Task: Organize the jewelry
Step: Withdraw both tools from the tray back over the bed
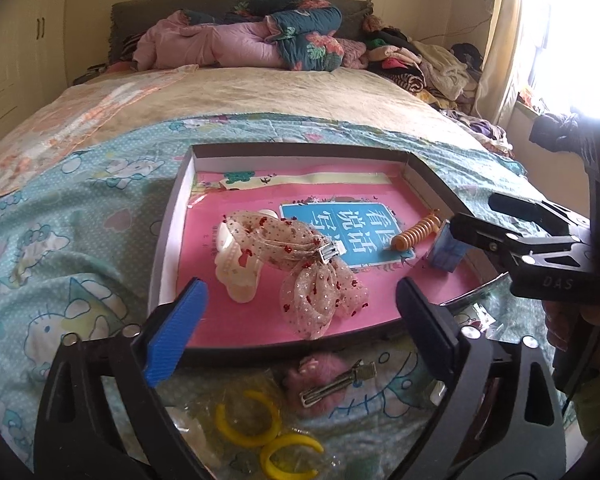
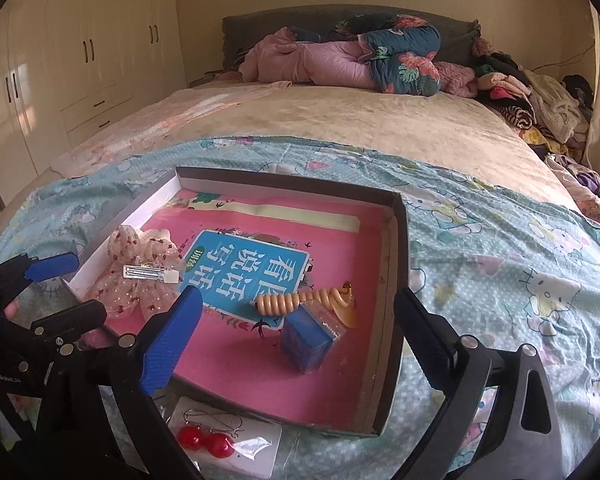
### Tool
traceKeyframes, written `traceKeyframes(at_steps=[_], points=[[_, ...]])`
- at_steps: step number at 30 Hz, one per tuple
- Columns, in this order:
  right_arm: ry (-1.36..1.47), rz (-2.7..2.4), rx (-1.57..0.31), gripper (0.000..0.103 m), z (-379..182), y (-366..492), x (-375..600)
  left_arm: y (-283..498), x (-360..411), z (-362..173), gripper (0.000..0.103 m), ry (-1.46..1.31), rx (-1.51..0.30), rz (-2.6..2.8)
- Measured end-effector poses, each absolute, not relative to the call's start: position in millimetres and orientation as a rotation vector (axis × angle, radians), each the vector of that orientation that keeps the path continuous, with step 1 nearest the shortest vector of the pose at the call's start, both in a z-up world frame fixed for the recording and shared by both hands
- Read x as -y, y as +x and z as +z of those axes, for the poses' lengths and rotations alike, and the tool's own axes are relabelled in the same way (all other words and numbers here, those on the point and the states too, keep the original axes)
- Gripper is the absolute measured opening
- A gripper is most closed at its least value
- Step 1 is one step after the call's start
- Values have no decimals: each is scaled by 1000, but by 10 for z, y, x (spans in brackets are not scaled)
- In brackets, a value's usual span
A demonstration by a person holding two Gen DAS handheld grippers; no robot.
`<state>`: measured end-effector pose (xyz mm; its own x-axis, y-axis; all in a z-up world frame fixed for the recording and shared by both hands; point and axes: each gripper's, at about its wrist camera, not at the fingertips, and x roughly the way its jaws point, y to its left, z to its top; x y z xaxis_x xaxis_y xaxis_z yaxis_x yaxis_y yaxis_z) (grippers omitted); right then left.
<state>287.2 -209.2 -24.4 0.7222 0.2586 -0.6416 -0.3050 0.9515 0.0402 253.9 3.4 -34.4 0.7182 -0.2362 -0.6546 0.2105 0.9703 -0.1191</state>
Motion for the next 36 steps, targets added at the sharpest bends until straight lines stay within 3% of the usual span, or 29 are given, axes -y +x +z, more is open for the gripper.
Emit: traceKeyframes(at_steps=[17,36], points=[[-76,310,-620,95,-6,2175,2153,2083,-393,-130,91,-88,-652,-186],[-90,338,-636,96,-128,1725,2080,1682,-501,-236,91,-77,-668,-163]])
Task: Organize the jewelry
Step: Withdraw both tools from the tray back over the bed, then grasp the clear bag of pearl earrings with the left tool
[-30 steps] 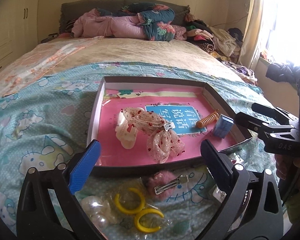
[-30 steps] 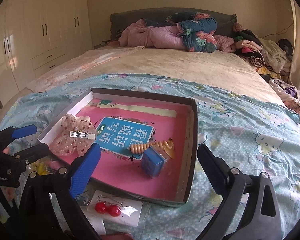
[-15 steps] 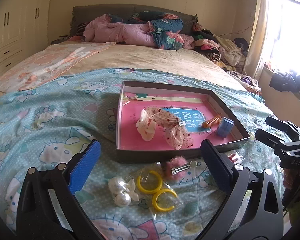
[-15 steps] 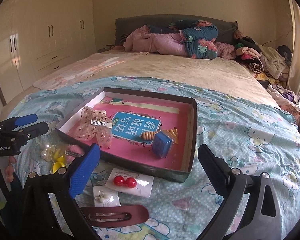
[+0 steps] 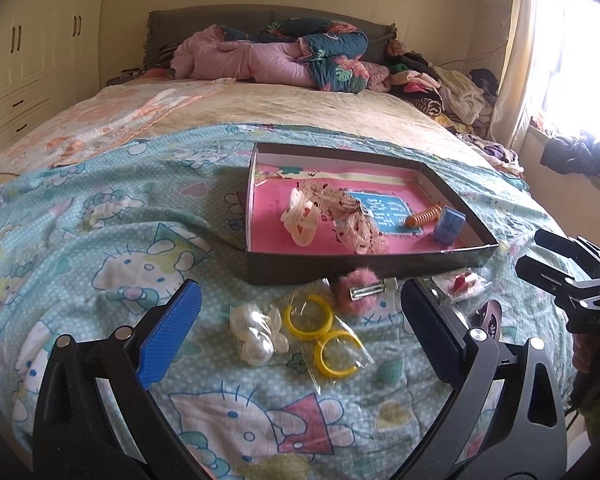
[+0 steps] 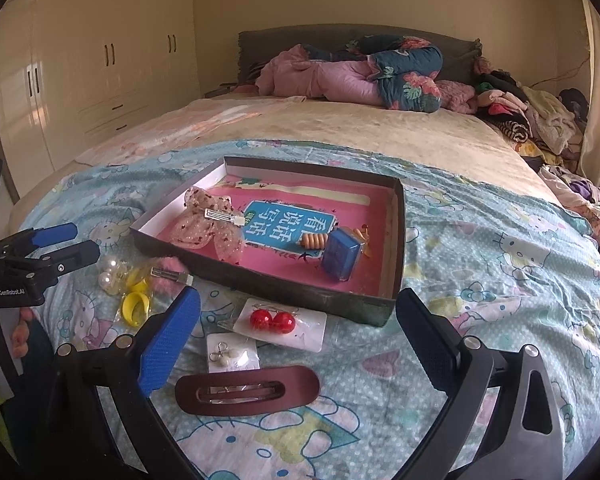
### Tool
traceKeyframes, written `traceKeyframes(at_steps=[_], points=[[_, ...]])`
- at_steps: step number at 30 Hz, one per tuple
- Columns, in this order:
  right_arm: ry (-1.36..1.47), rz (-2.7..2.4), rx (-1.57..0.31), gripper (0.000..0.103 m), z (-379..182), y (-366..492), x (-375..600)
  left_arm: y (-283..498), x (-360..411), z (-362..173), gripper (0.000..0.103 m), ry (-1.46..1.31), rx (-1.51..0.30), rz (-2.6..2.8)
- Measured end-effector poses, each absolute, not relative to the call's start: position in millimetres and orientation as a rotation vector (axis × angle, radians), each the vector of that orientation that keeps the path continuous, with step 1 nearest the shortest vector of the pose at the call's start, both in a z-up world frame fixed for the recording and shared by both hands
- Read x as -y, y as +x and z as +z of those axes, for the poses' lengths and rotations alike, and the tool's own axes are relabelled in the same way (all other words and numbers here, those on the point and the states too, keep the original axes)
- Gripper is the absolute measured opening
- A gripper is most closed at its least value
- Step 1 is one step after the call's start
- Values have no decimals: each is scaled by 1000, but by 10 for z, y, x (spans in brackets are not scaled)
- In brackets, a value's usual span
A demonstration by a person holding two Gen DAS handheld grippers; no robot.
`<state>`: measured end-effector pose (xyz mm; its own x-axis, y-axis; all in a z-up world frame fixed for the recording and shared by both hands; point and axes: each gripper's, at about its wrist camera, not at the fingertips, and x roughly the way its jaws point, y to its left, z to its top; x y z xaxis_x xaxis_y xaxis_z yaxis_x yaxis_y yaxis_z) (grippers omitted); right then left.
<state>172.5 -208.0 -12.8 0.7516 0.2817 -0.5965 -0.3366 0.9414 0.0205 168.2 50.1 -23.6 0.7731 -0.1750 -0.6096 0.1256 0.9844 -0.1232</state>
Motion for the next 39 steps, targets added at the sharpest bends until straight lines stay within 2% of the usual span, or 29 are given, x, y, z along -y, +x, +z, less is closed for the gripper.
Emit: traceKeyframes(at_steps=[19,39], points=[[-121,396,-699,96,-404,1561,1907,1520,-494,-528,91,-92,-765,-157],[-107,342,-756,96,-630,1883,1822,1765,-690,-723,91,-195,-844,-111]])
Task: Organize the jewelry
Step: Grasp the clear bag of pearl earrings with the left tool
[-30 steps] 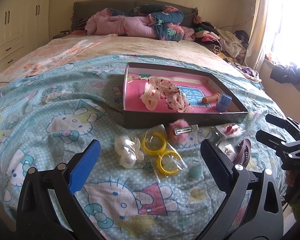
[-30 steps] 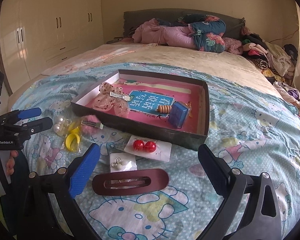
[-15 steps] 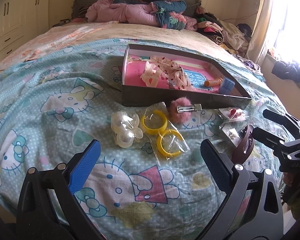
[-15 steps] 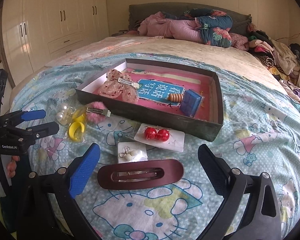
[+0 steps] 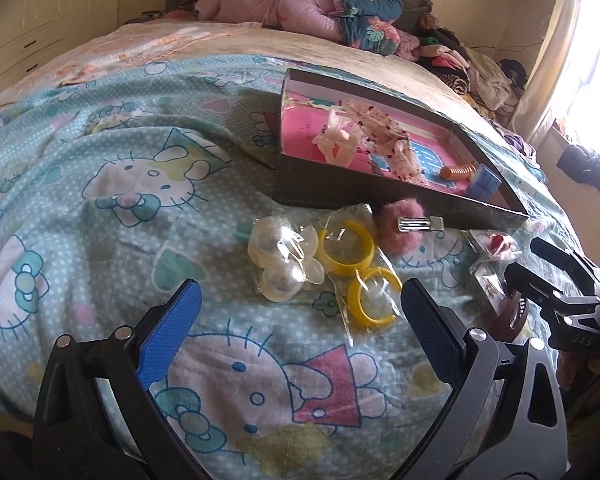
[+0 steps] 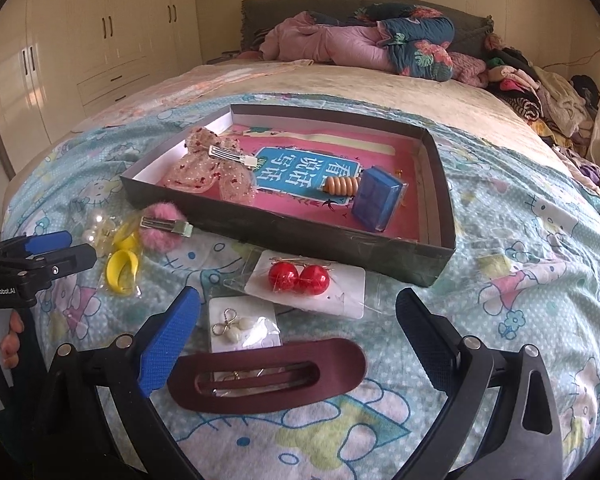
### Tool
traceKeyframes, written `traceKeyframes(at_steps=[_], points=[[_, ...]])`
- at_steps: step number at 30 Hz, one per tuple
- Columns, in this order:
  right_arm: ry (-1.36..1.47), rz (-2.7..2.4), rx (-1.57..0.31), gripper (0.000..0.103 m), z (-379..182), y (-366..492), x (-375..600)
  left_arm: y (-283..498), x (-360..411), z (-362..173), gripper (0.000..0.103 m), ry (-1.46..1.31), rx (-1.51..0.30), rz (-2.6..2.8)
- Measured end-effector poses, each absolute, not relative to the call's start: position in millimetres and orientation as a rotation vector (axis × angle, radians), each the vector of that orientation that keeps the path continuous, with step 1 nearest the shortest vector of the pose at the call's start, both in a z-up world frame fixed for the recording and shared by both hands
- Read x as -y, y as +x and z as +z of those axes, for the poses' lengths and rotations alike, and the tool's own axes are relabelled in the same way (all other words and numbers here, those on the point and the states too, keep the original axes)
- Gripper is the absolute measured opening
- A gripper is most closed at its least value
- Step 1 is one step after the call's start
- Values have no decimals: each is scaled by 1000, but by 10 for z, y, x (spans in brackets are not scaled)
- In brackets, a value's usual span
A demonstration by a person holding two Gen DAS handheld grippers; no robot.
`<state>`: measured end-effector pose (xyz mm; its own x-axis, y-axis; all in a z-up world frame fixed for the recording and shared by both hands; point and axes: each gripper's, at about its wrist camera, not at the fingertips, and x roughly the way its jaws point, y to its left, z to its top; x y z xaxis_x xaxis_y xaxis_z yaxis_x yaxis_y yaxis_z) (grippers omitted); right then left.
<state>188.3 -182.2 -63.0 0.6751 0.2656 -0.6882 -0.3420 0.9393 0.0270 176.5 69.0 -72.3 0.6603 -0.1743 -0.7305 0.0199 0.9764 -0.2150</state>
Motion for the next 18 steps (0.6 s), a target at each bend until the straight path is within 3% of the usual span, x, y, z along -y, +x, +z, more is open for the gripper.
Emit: traceKeyframes(at_steps=[8,18], points=[[-51,317,-799,96,-721,2067,1834,1917,-743,-766,82,-230,-841,-95],[-38,297,-841,89,-829,2222,1749,2060,-787,-803,54,-248,-842,-104]])
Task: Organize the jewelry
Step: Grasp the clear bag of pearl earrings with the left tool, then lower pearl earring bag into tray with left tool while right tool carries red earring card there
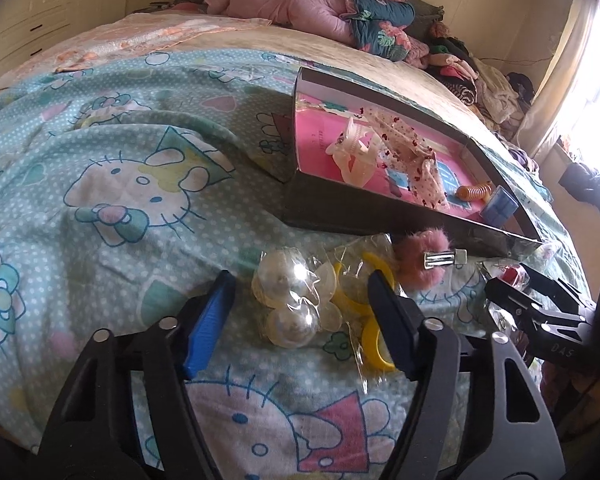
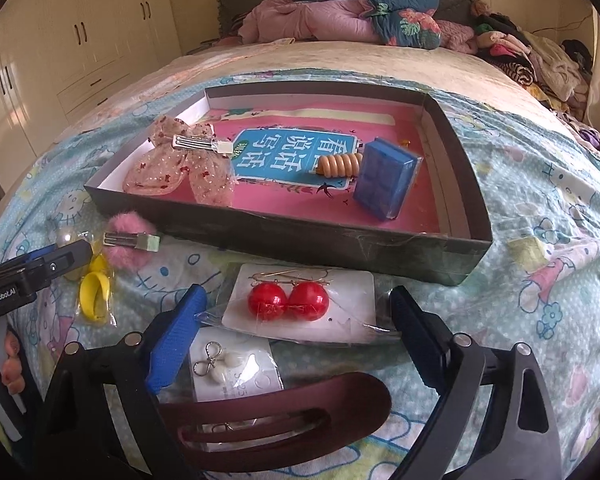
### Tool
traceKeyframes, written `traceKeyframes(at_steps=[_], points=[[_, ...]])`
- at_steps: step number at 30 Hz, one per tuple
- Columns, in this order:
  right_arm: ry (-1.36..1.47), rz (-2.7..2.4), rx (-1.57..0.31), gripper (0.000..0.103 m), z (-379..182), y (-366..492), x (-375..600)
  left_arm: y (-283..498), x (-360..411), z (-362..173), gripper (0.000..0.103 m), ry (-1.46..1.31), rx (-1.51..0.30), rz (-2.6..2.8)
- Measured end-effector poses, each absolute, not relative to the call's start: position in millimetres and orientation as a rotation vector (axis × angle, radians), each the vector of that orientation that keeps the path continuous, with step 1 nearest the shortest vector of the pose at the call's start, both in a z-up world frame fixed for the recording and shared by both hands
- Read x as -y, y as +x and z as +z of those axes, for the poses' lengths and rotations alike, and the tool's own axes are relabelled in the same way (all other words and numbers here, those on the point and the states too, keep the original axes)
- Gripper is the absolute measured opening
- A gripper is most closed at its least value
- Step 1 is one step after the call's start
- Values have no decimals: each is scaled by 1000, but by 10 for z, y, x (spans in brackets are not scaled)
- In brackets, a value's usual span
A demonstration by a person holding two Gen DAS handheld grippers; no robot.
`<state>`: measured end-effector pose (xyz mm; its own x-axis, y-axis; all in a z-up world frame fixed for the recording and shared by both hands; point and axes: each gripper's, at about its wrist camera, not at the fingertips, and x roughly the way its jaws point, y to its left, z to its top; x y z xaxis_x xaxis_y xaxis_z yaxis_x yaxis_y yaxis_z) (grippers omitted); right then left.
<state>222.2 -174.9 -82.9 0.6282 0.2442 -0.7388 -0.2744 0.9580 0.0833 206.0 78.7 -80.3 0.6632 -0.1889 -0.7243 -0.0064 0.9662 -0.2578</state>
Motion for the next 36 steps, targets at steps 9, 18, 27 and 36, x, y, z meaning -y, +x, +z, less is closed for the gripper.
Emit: traceKeyframes(at_steps=[9,18,27,36], points=[[-34,334,-816,86,-794,2126,1698,2037,-815,-784,33,-250,-833,-116],[-35,387,-775,86,-635,1978,1623,1887,-813,-676,33,-229,-805,-126],[-46,382,-730,86,-528,1944,1621,1775,-813,-549,33,-198,-769,-118],[-25,346,-716,86,-451,1910,1817,1777,-718,-426,33,-174,-749,-142]])
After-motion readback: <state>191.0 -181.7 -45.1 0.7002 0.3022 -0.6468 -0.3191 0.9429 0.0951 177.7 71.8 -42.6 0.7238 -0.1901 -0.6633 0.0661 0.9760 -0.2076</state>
